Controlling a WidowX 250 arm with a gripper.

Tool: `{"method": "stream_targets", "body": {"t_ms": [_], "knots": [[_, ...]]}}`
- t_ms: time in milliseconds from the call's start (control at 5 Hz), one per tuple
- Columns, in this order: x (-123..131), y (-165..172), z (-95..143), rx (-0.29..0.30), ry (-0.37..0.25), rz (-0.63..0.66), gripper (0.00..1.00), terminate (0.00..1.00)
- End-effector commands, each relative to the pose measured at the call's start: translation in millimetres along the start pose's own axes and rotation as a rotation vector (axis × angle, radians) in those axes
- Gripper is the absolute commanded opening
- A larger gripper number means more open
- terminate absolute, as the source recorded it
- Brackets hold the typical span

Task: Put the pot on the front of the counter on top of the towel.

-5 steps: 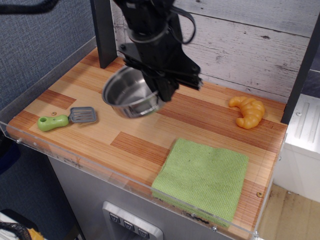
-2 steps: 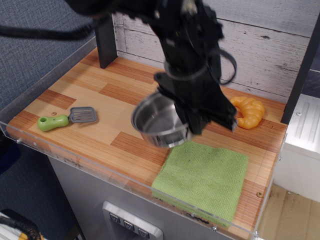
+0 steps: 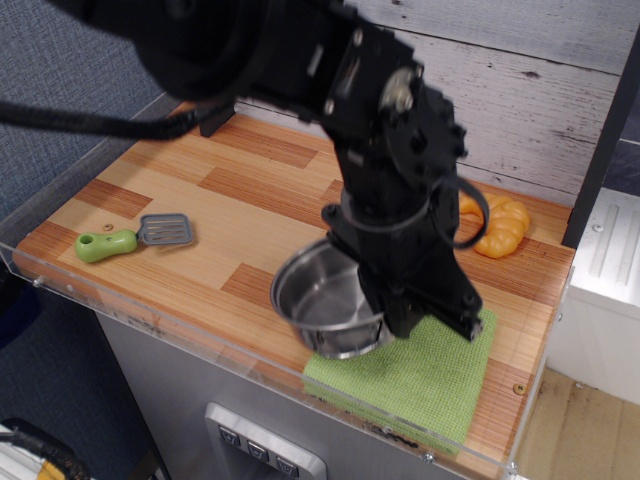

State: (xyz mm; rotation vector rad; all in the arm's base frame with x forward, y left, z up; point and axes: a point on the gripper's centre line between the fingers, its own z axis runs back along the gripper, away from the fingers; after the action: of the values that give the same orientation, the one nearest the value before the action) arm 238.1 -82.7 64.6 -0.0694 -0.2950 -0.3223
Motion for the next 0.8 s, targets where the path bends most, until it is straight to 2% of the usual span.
{"method": "stream_targets", "body": {"t_ms": [0, 200, 400, 600], "knots": [[-14, -22, -4, -0.042, 0.023, -0.110, 0.00, 0.00], [-12, -30, -11, -0.056, 0.043, -0.122, 0.00, 0.00], [-11, -25, -12, -0.011, 0.078, -0.048, 1.00, 0.00], [-13, -18, -12, 0.018, 0.078, -0.022, 1.00, 0.00]]}}
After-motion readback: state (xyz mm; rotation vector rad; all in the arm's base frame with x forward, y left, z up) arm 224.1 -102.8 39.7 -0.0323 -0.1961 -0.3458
